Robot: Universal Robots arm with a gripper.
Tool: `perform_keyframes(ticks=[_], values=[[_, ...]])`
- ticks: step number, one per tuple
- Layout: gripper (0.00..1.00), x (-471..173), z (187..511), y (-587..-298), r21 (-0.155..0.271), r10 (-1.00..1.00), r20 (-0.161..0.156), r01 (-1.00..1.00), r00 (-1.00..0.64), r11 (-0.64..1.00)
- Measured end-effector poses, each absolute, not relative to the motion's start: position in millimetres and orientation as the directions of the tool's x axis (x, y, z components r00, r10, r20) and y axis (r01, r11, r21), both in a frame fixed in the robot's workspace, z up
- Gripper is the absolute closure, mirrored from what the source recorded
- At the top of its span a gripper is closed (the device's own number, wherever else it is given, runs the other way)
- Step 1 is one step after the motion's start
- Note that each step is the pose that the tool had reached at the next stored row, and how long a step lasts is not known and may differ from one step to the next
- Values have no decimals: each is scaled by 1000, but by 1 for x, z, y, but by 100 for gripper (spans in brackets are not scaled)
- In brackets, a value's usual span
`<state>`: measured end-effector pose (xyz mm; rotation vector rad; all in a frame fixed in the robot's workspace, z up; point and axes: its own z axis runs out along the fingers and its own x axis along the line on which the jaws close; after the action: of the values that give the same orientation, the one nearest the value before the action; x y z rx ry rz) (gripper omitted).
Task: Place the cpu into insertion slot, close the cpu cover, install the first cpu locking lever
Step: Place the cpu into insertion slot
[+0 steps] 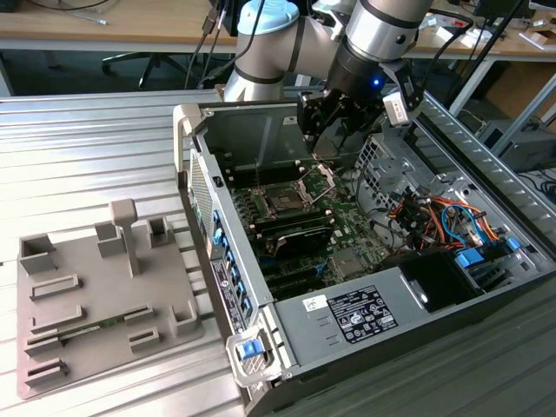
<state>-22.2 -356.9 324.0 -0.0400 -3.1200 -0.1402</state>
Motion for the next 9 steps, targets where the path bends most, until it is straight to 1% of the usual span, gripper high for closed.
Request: perform_keyframes(ticks=[9], values=[[45,-22,321,-359,89,25,19,26,-1000,996]])
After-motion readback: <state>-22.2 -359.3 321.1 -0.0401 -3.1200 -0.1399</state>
